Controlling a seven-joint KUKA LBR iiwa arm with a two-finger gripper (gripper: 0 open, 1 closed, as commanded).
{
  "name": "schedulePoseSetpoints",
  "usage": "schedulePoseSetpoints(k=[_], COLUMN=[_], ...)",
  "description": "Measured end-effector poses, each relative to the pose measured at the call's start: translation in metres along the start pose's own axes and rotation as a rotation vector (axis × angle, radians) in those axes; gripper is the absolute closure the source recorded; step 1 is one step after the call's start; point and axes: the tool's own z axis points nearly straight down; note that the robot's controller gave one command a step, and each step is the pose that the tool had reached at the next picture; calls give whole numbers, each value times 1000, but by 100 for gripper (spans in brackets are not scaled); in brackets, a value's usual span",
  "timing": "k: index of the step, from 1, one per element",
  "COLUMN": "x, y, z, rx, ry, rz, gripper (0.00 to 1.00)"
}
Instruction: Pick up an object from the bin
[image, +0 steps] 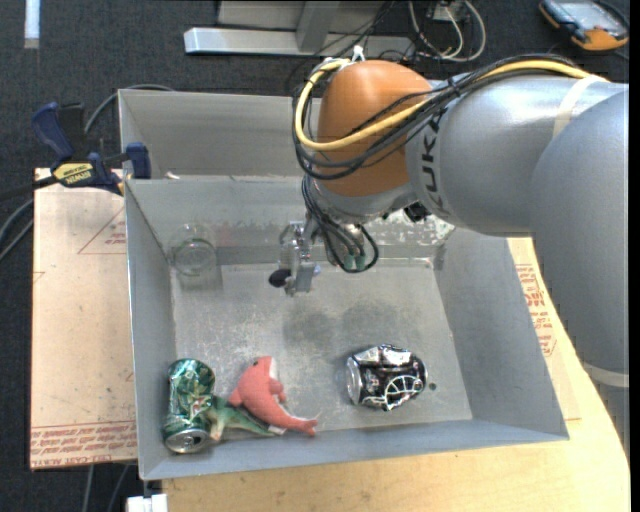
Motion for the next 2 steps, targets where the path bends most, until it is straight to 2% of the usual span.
schedulePoseSetpoints(k=[1, 2], x=[0, -2], y=[0, -3], z=[0, -86], rx=[0, -1], ry=[0, -11], rz=[0, -26], gripper=[100, 100])
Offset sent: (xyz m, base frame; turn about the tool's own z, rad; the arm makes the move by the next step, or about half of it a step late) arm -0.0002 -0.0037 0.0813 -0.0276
